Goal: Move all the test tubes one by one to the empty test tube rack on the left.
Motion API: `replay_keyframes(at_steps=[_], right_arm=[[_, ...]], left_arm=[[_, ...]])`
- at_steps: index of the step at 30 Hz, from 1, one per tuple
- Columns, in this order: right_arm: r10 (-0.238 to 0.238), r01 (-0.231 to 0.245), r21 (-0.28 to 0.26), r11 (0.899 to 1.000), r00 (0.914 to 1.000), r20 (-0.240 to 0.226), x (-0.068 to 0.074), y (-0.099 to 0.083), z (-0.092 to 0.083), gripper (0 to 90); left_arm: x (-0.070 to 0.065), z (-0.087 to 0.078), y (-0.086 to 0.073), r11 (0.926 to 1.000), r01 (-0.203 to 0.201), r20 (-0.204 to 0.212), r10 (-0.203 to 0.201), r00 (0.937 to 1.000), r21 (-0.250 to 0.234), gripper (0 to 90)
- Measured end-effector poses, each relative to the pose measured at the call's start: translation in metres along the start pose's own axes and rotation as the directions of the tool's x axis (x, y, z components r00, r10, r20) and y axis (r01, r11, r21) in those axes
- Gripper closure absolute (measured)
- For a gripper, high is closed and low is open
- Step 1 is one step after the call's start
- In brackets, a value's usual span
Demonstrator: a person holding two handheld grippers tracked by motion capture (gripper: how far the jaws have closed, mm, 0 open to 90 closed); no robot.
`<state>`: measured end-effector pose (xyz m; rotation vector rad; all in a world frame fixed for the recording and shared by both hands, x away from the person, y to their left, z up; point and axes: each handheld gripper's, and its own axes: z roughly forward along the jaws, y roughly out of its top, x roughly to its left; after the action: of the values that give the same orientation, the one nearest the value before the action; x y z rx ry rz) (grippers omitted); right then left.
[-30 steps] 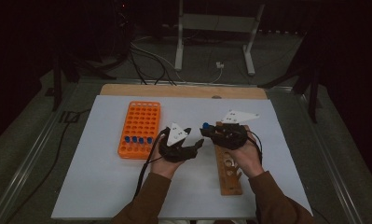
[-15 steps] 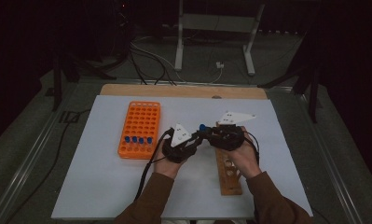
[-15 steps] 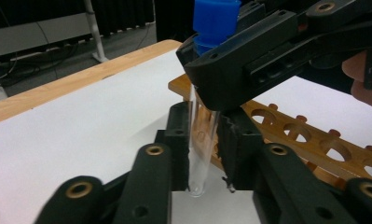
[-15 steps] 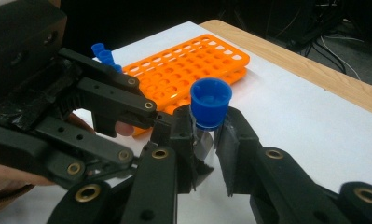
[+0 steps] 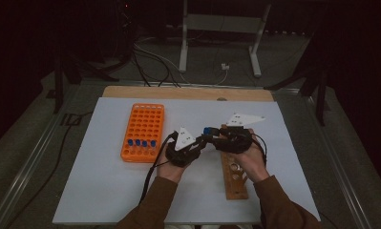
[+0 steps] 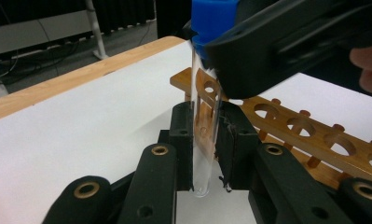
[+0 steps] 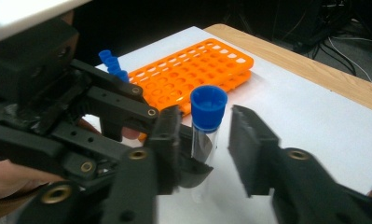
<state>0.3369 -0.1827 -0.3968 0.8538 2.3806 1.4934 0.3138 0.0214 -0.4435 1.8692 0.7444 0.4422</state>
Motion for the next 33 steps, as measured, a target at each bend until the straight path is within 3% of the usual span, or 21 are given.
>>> replay_keyframes(at_steps=[5,11,17,33], right_arm=[[0.015,-0.015,-0.017,1.0,0.9998,0.01,-0.003,0.0,-0.005,41.2],[0.024,-0.022,-0.034,0.999,0.9974,0.068,-0.004,0.0,-0.008,17.7],[0.041,-0.037,-0.046,0.998,0.9928,0.112,-0.007,-0.002,-0.01,6.0],[0.069,-0.062,-0.058,0.996,0.9881,0.138,-0.016,-0.014,-0.017,1.2]], left_arm=[[0.004,-0.002,0.0,0.9999,0.012,-0.008,-0.012,0.9999,0.001,78.4],[0.008,-0.004,0.0,0.9997,0.023,-0.02,-0.024,0.9995,-0.001,78.4],[0.01,-0.008,0.001,0.9993,0.037,-0.024,-0.037,0.999,-0.006,78.4],[0.019,-0.022,0.003,0.9979,0.056,-0.036,-0.058,0.9977,-0.033,78.4]])
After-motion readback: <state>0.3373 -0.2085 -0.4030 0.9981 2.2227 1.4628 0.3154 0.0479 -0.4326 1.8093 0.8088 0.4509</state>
